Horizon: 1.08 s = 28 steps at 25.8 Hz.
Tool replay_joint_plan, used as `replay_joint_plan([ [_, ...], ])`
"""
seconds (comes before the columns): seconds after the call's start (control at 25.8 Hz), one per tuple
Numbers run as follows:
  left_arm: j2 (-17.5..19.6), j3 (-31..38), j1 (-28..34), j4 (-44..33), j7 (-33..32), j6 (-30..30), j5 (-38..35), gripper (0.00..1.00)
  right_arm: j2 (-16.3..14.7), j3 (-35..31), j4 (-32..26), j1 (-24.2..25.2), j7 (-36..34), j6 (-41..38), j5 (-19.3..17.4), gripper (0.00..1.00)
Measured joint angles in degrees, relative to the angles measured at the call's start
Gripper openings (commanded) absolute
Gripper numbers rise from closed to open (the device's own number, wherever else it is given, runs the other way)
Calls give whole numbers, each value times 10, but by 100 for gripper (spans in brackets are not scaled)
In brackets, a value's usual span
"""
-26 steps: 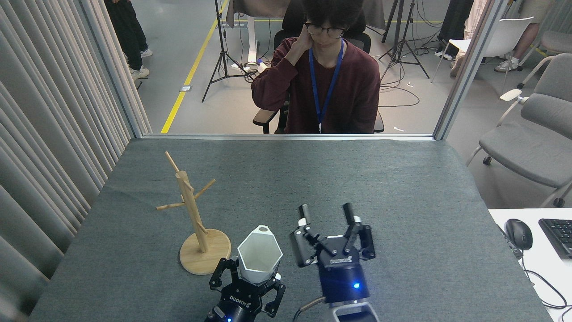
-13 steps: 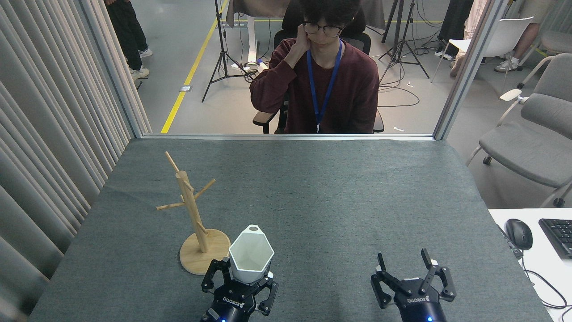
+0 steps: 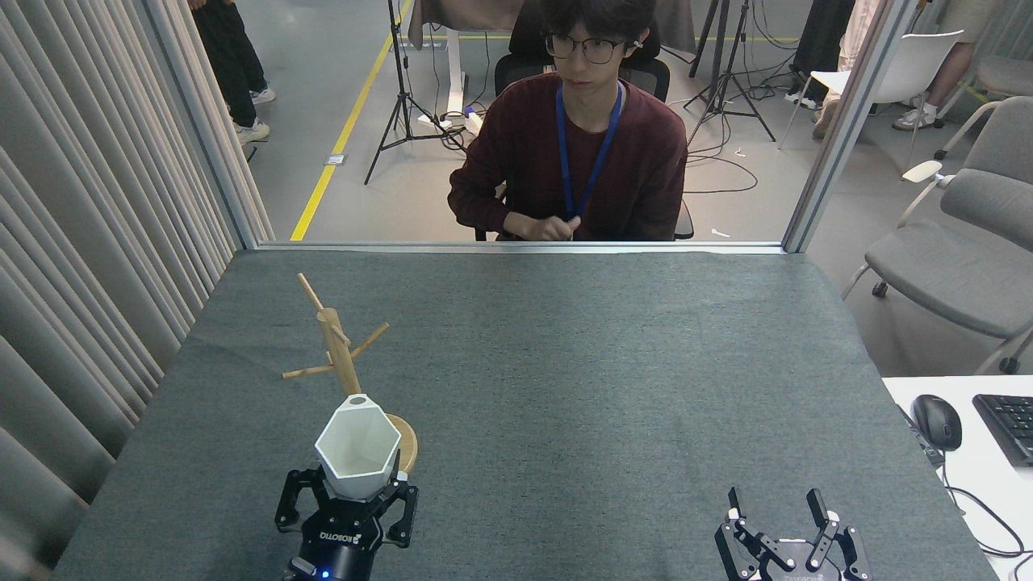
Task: Hang cup on storage rack
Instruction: 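Move the held cup with the left gripper toward the wooden stand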
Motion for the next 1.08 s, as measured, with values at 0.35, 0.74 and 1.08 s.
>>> replay_joint_plan([
  [0.35, -4, 57, 10, -12, 1, 54, -11, 60, 2, -1, 4, -5, -2, -1, -2, 99],
  [0.74, -13, 104, -34, 44, 5, 136, -72, 60, 6, 0, 5, -14, 2, 0, -2, 99],
  [1.08, -19, 132, -68, 64, 6, 143, -125, 60, 7, 0, 5, -17, 2, 0, -2, 99],
])
